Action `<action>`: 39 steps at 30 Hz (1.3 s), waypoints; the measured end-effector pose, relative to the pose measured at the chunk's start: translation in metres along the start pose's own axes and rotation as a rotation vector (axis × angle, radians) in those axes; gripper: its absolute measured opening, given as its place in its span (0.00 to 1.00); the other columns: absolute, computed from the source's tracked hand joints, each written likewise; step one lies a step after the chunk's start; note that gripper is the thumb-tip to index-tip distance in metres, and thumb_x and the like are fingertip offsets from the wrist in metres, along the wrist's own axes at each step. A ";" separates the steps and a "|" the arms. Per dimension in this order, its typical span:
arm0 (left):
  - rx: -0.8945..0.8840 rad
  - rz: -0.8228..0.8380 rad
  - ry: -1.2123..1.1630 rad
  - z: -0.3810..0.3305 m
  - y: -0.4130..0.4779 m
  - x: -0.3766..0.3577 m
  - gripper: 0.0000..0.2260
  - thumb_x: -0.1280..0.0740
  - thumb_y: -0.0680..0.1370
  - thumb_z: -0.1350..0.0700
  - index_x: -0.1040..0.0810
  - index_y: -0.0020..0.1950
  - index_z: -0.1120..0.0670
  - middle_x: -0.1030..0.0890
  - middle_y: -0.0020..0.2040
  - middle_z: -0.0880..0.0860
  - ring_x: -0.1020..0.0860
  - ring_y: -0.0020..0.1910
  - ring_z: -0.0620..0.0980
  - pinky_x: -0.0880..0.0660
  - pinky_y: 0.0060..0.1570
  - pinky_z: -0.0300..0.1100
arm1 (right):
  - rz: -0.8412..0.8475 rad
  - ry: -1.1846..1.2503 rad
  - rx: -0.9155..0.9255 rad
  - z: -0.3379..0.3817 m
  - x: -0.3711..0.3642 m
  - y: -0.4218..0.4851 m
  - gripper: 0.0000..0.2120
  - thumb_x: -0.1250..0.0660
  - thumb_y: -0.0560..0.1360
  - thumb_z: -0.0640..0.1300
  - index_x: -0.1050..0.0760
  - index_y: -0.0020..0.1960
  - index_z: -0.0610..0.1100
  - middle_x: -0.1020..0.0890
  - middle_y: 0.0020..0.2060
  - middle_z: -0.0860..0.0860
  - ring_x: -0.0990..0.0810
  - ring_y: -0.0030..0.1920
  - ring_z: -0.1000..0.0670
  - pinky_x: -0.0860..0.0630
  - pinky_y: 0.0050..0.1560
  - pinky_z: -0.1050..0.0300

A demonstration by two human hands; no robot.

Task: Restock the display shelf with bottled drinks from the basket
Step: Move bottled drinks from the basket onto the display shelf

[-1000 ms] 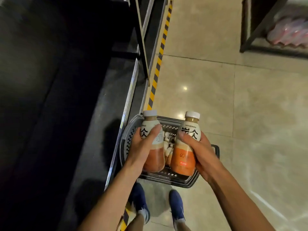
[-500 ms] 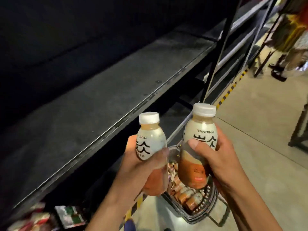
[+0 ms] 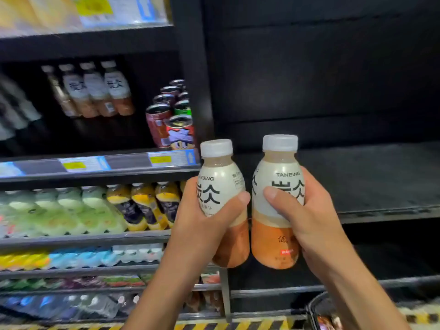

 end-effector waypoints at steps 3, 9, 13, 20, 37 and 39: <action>-0.030 -0.141 -0.002 -0.009 -0.010 0.079 0.26 0.24 0.62 0.41 0.27 0.57 0.44 0.16 0.46 0.45 0.17 0.44 0.42 0.24 0.39 0.36 | 0.124 0.027 -0.007 0.004 -0.081 0.000 0.29 0.27 0.61 0.57 0.24 0.60 0.50 0.15 0.48 0.48 0.15 0.49 0.48 0.20 0.47 0.51; -0.078 -0.228 -0.010 -0.029 -0.030 0.230 0.29 0.20 0.63 0.41 0.27 0.58 0.47 0.16 0.47 0.45 0.16 0.47 0.44 0.21 0.45 0.42 | 0.302 0.037 0.016 0.017 -0.245 -0.013 0.30 0.21 0.60 0.49 0.26 0.60 0.49 0.14 0.47 0.46 0.15 0.47 0.46 0.17 0.45 0.52; -0.050 -0.168 -0.075 -0.031 -0.021 0.295 0.26 0.22 0.66 0.45 0.27 0.60 0.47 0.15 0.51 0.48 0.16 0.50 0.46 0.20 0.48 0.44 | 0.290 0.022 0.041 0.018 -0.311 -0.005 0.28 0.21 0.61 0.46 0.26 0.59 0.52 0.15 0.44 0.51 0.15 0.43 0.53 0.20 0.41 0.57; -0.020 -0.084 -0.051 -0.035 0.056 0.348 0.27 0.27 0.65 0.43 0.26 0.61 0.49 0.15 0.54 0.50 0.17 0.53 0.50 0.25 0.61 0.60 | 0.138 -0.162 0.063 0.038 -0.362 0.054 0.20 0.22 0.68 0.47 0.27 0.56 0.50 0.16 0.48 0.50 0.15 0.48 0.50 0.18 0.49 0.47; 0.005 0.034 -0.148 -0.047 0.238 0.370 0.12 0.29 0.74 0.61 0.19 0.58 0.59 0.16 0.48 0.56 0.17 0.43 0.51 0.20 0.44 0.43 | 0.091 0.103 -0.044 0.012 -0.396 0.224 0.16 0.23 0.68 0.37 0.18 0.55 0.40 0.14 0.44 0.45 0.15 0.40 0.49 0.20 0.38 0.55; -0.007 0.014 -0.098 -0.045 0.259 0.369 0.16 0.27 0.74 0.62 0.20 0.62 0.59 0.16 0.50 0.53 0.17 0.40 0.46 0.22 0.34 0.36 | 0.074 0.028 -0.021 0.006 -0.394 0.247 0.15 0.23 0.68 0.36 0.19 0.53 0.42 0.14 0.42 0.48 0.15 0.37 0.51 0.20 0.36 0.57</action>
Point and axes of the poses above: each hand's wrist, its own y-axis towards the middle knuckle, its own x-axis out of the back of the hand, z = x × y, the point moved 5 cm from there along y, towards the middle knuckle
